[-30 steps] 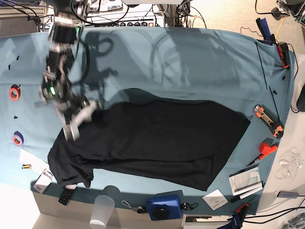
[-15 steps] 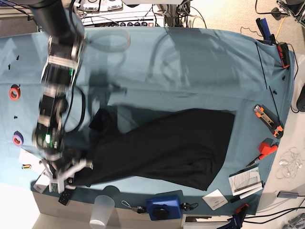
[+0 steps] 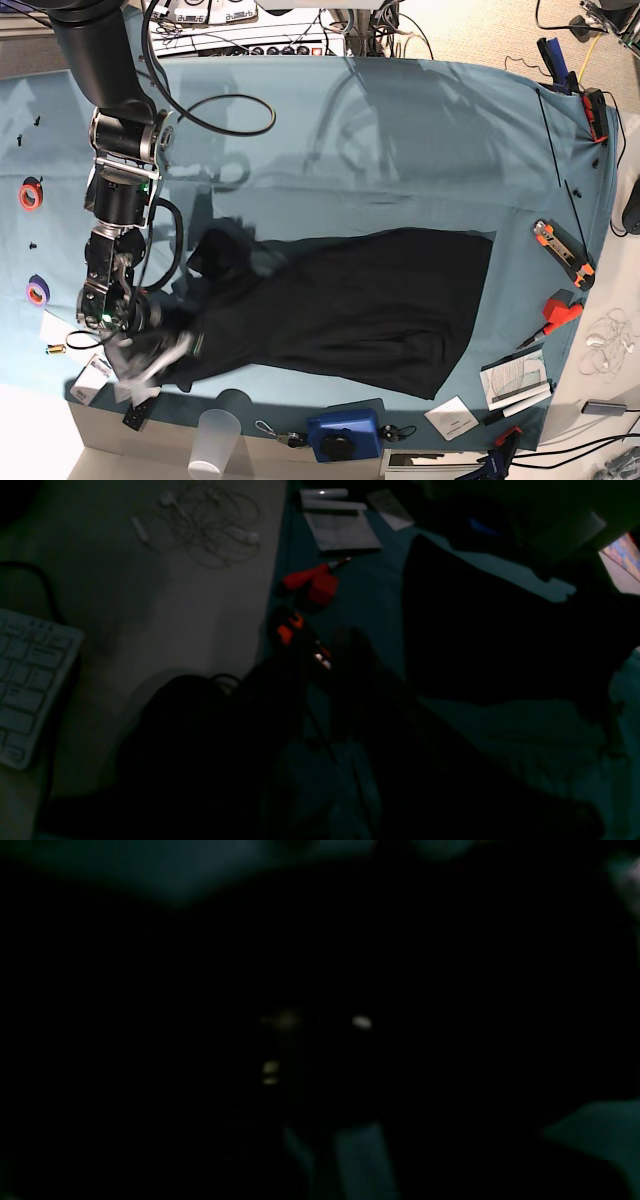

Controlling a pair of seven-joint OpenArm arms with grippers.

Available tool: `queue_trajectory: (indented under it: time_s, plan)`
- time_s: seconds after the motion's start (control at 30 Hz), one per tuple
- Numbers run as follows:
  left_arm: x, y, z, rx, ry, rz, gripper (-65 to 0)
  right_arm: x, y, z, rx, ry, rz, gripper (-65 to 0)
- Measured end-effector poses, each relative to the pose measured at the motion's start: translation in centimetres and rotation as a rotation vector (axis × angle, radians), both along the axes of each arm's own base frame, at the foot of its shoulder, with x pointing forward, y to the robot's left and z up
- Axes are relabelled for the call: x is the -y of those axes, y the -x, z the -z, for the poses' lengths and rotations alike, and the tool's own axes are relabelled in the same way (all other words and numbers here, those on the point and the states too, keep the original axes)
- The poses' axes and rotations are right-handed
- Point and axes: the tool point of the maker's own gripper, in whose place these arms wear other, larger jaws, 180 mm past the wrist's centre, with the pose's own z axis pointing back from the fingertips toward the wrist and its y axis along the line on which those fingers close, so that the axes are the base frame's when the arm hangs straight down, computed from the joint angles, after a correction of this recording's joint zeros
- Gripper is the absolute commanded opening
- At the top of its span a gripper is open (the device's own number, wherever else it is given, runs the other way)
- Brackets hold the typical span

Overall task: Layout the t-shirt on the table in an organized manner, then fold the t-shirt properly
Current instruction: 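Lower the right gripper to the shirt corner and grasp the fabric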

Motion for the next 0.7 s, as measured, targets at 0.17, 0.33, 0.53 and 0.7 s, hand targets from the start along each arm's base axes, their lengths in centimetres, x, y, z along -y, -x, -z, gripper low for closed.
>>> queue_trajectory:
  time_s: [0.17, 0.33, 0.53, 0.7]
  plan:
    - [0.0, 0.0, 0.0, 0.001, 0.001, 0.001, -57.7, 0.6, 3.0, -0.2, -0.281, 0.034, -0.021, -43.5]
    - [0.0, 0.0, 0.0, 0.001, 0.002, 0.001, -57.7, -2.7, 0.8, -7.0, -0.082, -0.243, -0.115, -43.5]
    - [0.0, 0.0, 0.0, 0.002, 0.001, 0.002, -57.7, -3.4, 0.5, -12.8, 0.126, -0.243, -0.215, -43.5]
    - [0.1, 0.0, 0.0, 0.0, 0.001, 0.003, -57.7, -4.8, 4.2, -10.2, 0.151, -0.133, -0.318, -43.5]
